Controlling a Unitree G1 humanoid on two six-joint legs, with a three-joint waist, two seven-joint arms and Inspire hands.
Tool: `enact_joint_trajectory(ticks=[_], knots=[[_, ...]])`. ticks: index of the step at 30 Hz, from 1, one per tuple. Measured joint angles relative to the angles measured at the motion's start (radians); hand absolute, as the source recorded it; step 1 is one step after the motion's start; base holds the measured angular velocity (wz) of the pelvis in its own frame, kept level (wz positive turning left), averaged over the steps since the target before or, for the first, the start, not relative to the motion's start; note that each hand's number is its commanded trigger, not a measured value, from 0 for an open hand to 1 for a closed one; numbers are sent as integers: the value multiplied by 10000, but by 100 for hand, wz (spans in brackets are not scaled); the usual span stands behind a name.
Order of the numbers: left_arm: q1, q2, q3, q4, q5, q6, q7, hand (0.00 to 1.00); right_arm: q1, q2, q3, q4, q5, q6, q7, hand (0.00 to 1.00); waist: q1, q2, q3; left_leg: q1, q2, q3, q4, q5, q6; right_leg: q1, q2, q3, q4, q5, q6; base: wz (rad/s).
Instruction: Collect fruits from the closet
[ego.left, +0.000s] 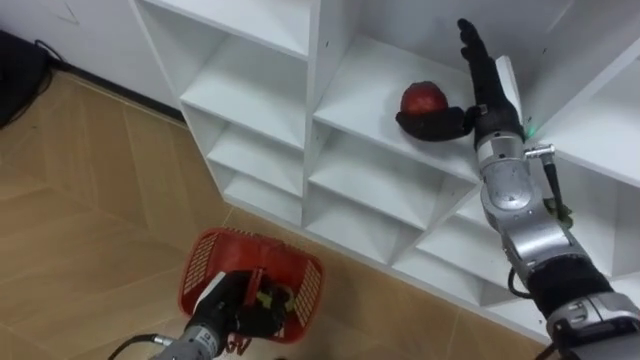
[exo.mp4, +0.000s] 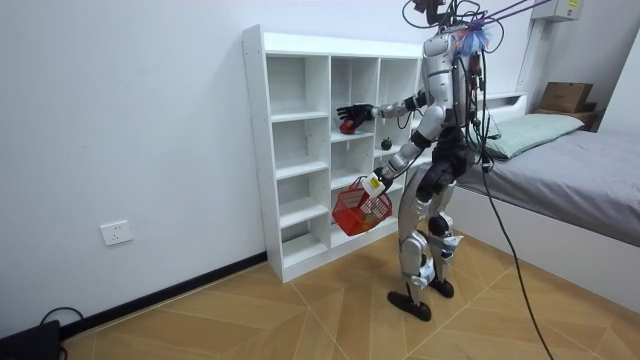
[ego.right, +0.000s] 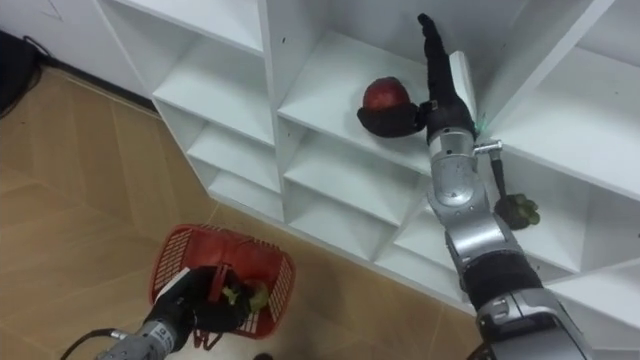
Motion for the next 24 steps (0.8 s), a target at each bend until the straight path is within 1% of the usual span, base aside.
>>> enact_joint_trajectory(ticks=[4, 10, 12, 18, 24], knots=[[-39, 0, -29, 0, -5, 0, -1, 100, 0, -1, 21, 25, 249, 167, 158, 0, 5, 4, 2, -39, -14, 80, -3, 22, 20, -66, -15, 13, 47, -4, 7, 0], [-92, 9, -292, 2, 11, 10, -24, 100, -6, -1, 21, 264, 561, 186, 422, 0, -26, 6, 4, -41, -13, 100, -1, 26, 27, -70, -37, -53, 134, -25, 33, 3], [-103, 5, -308, 6, 11, 16, -66, 100, -4, 0, 19, 423, 550, 271, 580, 0, -25, 8, 5, -69, -12, 106, 7, 29, 33, -105, -55, -73, 207, -31, 39, 6], [-221, 7, -368, 16, 6, 351, -72, 100, -161, -1, -37, 669, 823, 275, 692, 0, -51, 4, 3, -183, -36, 150, 11, 64, 88, -235, -163, -155, 331, -42, 55, 1], [-475, -12, -362, 221, -7, 389, -70, 100, -506, -2, -83, 1243, 819, 249, 885, 0, -27, 4, 3, -187, -47, 162, 13, 108, 105, -250, -170, -229, 366, -44, 57, 0]])
